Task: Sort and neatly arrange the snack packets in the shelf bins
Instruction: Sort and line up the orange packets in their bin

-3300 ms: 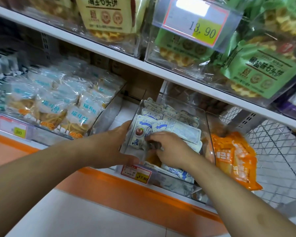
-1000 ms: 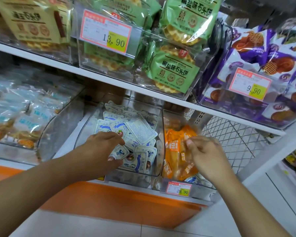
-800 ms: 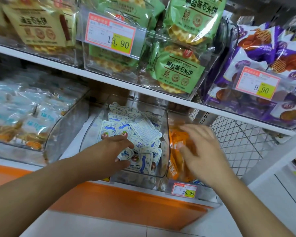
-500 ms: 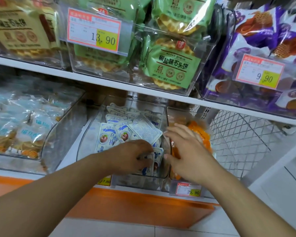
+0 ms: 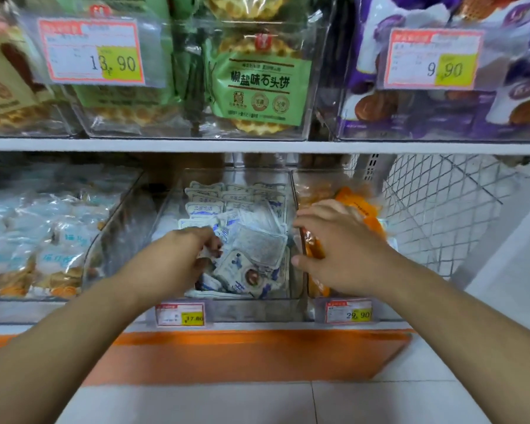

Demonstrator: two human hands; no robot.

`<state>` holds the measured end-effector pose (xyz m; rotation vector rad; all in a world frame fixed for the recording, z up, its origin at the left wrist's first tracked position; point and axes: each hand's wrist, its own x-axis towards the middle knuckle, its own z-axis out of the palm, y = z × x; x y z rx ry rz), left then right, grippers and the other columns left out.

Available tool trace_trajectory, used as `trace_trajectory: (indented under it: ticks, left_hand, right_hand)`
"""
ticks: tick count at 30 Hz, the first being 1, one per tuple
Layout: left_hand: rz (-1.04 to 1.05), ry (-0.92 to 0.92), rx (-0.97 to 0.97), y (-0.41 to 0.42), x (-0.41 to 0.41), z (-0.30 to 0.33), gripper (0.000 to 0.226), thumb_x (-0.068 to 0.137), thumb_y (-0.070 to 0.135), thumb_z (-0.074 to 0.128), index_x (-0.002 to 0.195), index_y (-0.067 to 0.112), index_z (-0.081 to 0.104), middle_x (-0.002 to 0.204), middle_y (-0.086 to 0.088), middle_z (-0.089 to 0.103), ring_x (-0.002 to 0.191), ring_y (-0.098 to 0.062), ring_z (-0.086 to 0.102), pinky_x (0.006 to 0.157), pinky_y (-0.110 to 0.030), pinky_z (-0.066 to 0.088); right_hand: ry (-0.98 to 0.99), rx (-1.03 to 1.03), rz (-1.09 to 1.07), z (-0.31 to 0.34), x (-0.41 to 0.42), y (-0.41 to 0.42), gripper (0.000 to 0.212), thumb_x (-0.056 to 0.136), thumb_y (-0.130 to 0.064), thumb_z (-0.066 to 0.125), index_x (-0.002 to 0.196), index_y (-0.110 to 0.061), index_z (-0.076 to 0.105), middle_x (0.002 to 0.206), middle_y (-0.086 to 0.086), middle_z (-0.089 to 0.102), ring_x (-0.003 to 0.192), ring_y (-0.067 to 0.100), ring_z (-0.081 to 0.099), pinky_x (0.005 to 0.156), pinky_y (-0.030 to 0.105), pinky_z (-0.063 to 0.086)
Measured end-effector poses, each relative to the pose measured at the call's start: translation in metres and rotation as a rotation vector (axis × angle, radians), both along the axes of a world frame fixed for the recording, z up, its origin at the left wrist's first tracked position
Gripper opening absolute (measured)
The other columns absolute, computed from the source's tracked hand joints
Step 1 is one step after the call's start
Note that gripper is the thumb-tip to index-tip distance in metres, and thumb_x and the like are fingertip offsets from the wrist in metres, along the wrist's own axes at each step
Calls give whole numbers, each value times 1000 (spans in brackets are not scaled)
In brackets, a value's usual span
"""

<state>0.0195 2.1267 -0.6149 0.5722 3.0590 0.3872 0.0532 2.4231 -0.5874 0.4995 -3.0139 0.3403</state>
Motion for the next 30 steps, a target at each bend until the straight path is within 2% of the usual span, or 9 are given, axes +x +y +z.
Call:
trace_trajectory:
  ticks: [2,5,9,12,16,22,24,26,30]
  left_hand:
    - [-42,28,126,15,5,4,39,95,9,59,120,40,60,111,20,65,92,-3,66,76,-27,53]
    - [-151,-45,271,45,9,10,28,102,29,57,127,41,61,114,21,68,93,2,65,80,-22,53]
    - [-347,-58,27,61,1,-7,26,95,51,59,111,34,72,102,13,72,96,-5,64,89,-30,51]
    - [-332,-57,-112,48,-12,-11,36,81,66,59,89,32,68,84,13,68,82,-5,63,79,-29,48]
    - [-191,-106,-165,30,-23,-10,22,74,44,83,81,32,65,77,17,68,77,-1,63,73,-26,53]
    - [104,209,-138,13,-32,-21,16,81,25,77,75,28,63,82,8,64,76,-18,65,65,-33,54]
    - [92,272,-33,15,-31,-25,18,80,17,77,85,28,64,90,5,63,88,-22,63,73,-34,53]
    - [-25,242,135,25,-28,-23,26,83,12,75,99,31,66,103,10,63,103,-13,56,86,-28,46]
    - [-344,32,229,58,-17,-11,37,92,42,72,128,38,63,125,27,57,122,3,50,106,-21,39]
  right_hand:
    - [-5,-8,-10,-1,1,-1,71,93,-63,60,155,-36,40,161,-18,31,152,14,14,124,40,15]
    - [-8,-11,-9,0,3,-1,70,94,-62,60,156,-35,40,161,-17,32,152,15,14,126,43,15]
    - [-4,-23,-3,2,4,-1,69,94,-61,61,155,-34,41,160,-18,34,151,13,16,124,39,16]
    - [-15,-26,-5,4,5,0,69,95,-62,60,155,-34,41,161,-17,33,151,13,14,124,36,15]
    - [-3,3,18,7,5,1,68,96,-61,60,155,-32,42,162,-16,34,149,11,15,122,34,13]
    - [-11,-4,13,8,3,2,69,94,-61,61,155,-34,42,161,-17,35,149,14,17,122,37,17]
    - [-10,-8,9,8,3,2,70,94,-61,61,155,-35,41,161,-17,34,149,15,17,123,38,18]
    - [-8,-5,12,8,3,2,69,94,-61,61,155,-34,42,162,-17,34,149,14,17,123,37,17]
    - [-2,-8,16,8,3,2,67,95,-60,61,154,-33,43,161,-16,35,149,13,17,122,36,16]
